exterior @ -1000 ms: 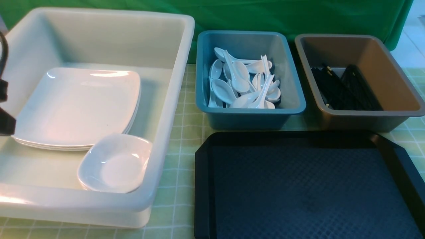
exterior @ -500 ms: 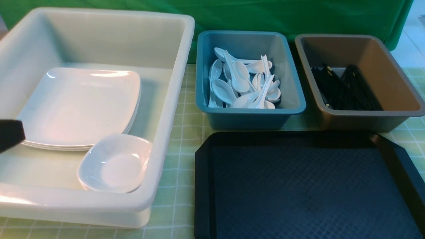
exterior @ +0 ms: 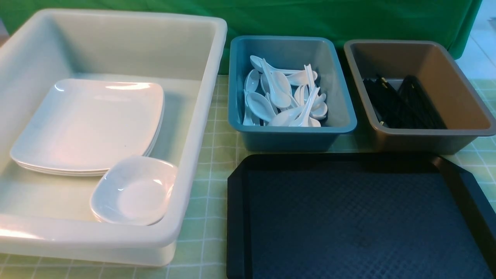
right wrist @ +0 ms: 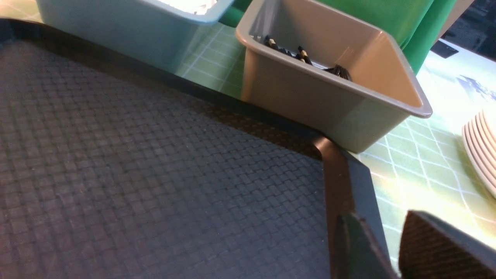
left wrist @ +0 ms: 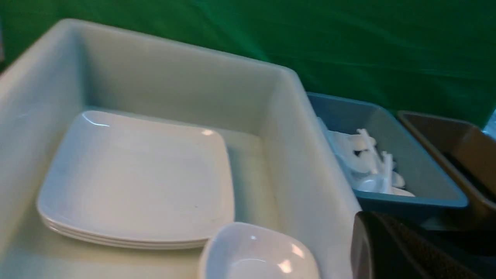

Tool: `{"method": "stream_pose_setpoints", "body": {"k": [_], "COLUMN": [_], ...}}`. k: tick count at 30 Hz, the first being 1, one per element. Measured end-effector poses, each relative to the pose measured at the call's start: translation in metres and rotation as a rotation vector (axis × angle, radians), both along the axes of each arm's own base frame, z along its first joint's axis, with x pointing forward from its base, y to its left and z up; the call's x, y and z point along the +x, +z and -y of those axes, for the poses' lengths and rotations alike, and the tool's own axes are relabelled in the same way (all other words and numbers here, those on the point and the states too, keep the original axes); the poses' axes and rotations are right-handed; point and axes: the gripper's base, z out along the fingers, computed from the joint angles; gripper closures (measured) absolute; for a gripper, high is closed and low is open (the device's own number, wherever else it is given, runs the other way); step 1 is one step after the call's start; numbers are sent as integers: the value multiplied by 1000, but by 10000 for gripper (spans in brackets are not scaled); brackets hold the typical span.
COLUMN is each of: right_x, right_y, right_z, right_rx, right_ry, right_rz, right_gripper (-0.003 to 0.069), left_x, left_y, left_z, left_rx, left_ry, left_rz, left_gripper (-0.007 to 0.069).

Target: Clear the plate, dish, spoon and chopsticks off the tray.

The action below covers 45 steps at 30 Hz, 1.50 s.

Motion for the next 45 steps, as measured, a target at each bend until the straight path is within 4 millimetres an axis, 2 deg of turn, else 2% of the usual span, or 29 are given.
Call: {"method": "stream_pose_setpoints", "body": {"k": [10,15,16,17,20,21,22,23,28,34,45], "right_x": [0,0,0,0,0,0,0,0,0,0,0], "right_y": [0,0,0,0,0,0,0,0,0,0,0], "right_z": [0,0,0,0,0,0,0,0,0,0,0], "right_rx": [1,1,1,1,1,1,1,1,1,2,2], "right_ry": [0,0,0,0,0,0,0,0,0,0,0], "right_rz": [0,0,0,0,0,0,0,0,0,4,4], "right_gripper": [459,451,451,451,448,448,445,444,440,432,419], "left_x": [2,9,12,12,17,17,16,16,12,10,10], "left_y": [3,-13,-24,-24,-62,-67,-88,-101,-149,-158,-158], "left_z": [-11,-16,-18,-19,-22,-21,-21,-21,-18,-18,-18], "left_rx": [137,109,95,94,88,88,91,98,109,100,91], "left_ry": [101,138,143,148,149,143,129,117,75,62,65], "left_rz": [52,72,75,89,109,110,102,87,38,-1,3], "left_gripper": [632,627,627,627,626,626,626,626,626,626,626]}}
